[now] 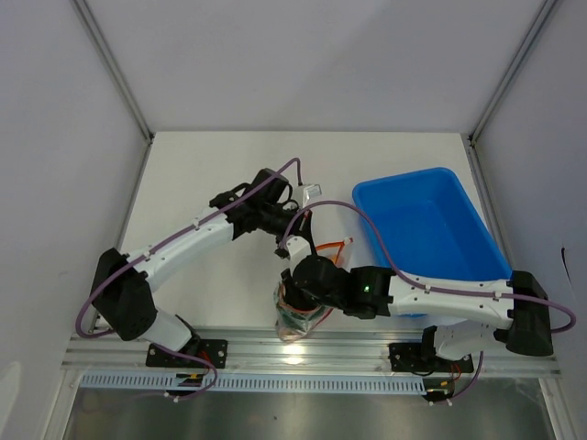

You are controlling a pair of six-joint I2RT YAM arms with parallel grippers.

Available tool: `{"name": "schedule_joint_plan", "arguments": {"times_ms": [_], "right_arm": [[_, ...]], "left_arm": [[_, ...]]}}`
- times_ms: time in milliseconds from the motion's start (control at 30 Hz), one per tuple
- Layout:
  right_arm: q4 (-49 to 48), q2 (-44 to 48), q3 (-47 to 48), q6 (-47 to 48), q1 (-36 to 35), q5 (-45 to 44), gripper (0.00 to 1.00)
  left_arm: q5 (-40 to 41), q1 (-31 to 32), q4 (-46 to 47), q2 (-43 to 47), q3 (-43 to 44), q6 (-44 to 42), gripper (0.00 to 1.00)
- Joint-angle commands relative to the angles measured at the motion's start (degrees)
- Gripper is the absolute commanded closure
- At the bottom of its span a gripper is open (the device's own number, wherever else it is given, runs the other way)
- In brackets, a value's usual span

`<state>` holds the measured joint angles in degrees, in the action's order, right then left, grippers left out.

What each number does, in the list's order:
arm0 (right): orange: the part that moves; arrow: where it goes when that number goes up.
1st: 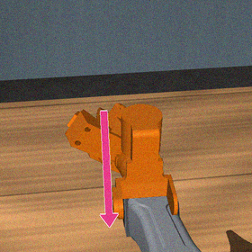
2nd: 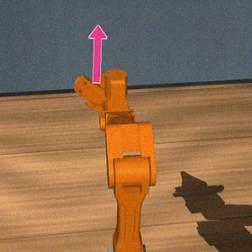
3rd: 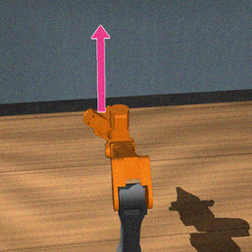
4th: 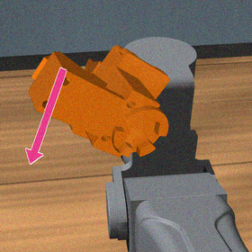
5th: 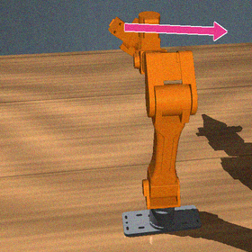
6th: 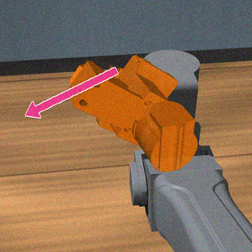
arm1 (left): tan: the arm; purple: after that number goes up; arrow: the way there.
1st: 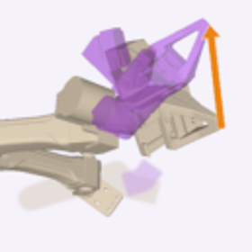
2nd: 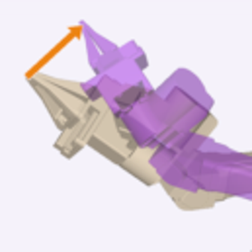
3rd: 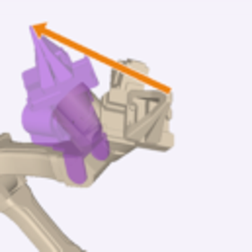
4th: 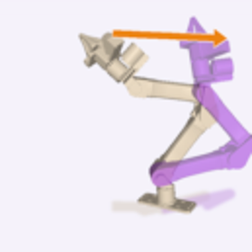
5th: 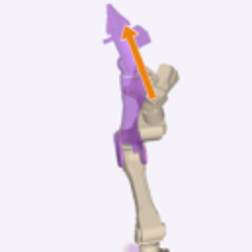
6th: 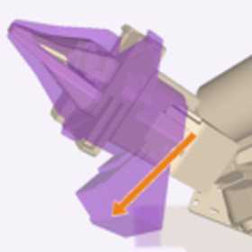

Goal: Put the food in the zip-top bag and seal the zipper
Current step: Adjust the zipper food storage bag at the center of the board.

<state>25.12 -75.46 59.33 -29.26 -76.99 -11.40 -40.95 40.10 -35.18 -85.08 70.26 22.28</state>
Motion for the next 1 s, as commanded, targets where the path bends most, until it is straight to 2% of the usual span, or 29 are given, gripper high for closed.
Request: {"name": "schedule_joint_plan", "arguments": {"times_ms": [0, 33, 133, 300, 400, 567, 767, 967], "right_arm": [[4.05, 0.4, 2.18, -2.21, -1.67, -0.37, 0.83], [5.36, 0.75, 3.76, -1.86, -1.85, -1.68, 0.77], [10.7, 0.84, 11.14, -0.9, -1.85, -3.1, 0.71], [23.37, -0.82, 23.26, -0.98, -1.58, -6.18, 0.69], [30.49, -1.27, 25.04, -1.51, -1.23, -6.09, 0.7], [29.72, 0.49, 20.83, -0.46, 1.66, -2.93, 0.7], [23.57, 1.9, 15.12, 1.57, 6.94, 1.46, 0.72], [21.19, 0.41, 12.3, 2.98, 9.14, 7.79, 0.77]], "left_arm": [[-1.68, -0.46, 4.77, 2.02, 1.28, 2.59, 0.99], [-1.68, -0.46, 5.03, 2.37, 1.02, 2.85, 0.99], [-1.68, -0.37, 4.86, 2.99, 0.93, 2.59, 0.99], [-1.42, -0.46, 4.24, 3.6, 0.93, 2.06, 0.99], [-1.76, -0.46, 4.77, 3.43, 0.67, 2.15, 0.99], [-3.17, -0.46, 6.52, 2.9, -0.12, 2.94, 0.99], [-3.61, -0.46, 7.14, 3.34, -0.82, 3.29, 0.99], [-3.17, -0.46, 7.49, 3.52, -1.7, 3.47, 0.99]]}}
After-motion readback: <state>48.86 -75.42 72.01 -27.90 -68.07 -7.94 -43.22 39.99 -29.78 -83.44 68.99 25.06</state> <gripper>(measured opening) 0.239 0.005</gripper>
